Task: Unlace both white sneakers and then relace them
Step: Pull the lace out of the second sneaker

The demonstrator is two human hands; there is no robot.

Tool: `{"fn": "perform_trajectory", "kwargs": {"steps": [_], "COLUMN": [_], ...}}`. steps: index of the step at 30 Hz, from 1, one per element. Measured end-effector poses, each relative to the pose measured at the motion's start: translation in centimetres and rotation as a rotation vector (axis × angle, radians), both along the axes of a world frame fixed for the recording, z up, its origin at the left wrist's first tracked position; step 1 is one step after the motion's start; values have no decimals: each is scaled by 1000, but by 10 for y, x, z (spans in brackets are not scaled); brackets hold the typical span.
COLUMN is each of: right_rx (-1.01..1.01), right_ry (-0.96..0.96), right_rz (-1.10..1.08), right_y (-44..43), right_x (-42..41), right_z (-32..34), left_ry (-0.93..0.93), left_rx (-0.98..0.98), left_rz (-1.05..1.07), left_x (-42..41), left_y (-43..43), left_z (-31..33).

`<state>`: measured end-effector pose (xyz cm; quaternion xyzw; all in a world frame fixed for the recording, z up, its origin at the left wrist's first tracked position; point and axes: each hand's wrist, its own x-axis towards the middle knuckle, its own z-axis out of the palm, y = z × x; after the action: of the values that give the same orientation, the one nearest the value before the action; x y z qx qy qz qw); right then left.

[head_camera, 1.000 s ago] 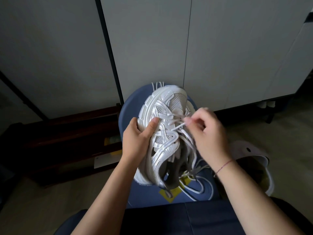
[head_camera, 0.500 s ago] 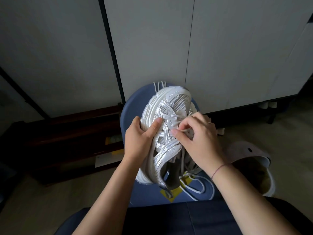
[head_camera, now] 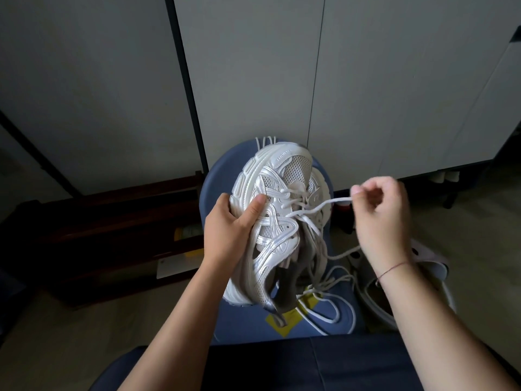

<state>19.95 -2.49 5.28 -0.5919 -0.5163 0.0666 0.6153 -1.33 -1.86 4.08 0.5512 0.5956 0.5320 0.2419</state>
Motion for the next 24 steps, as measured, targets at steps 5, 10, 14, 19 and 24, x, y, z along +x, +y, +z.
{"fn": "perform_trajectory", "kwargs": {"steps": [5,10,14,19,24], "right_rx": [-13,-96,-209,-166,-206], "right_ry": [-462,-466,611,1266,557], "right_rz": [284,438,795,879,441], "right_y": [-10,-11,-18,-9,-1], "right_x": [-33,-41,-43,-24,-16], "right_z": [-7,-9,6,16,1], "left_ry": [52,64,-31,-100,-191], "left_rx": [-6,-5,-31,-59,-72], "left_rz": [-1,6,-27,-39,-42], "left_x": [3,2,1,-1,-7], "left_y": [0,-2,-2,1,3], "left_z": [-1,-2,-1,-1,-1]}}
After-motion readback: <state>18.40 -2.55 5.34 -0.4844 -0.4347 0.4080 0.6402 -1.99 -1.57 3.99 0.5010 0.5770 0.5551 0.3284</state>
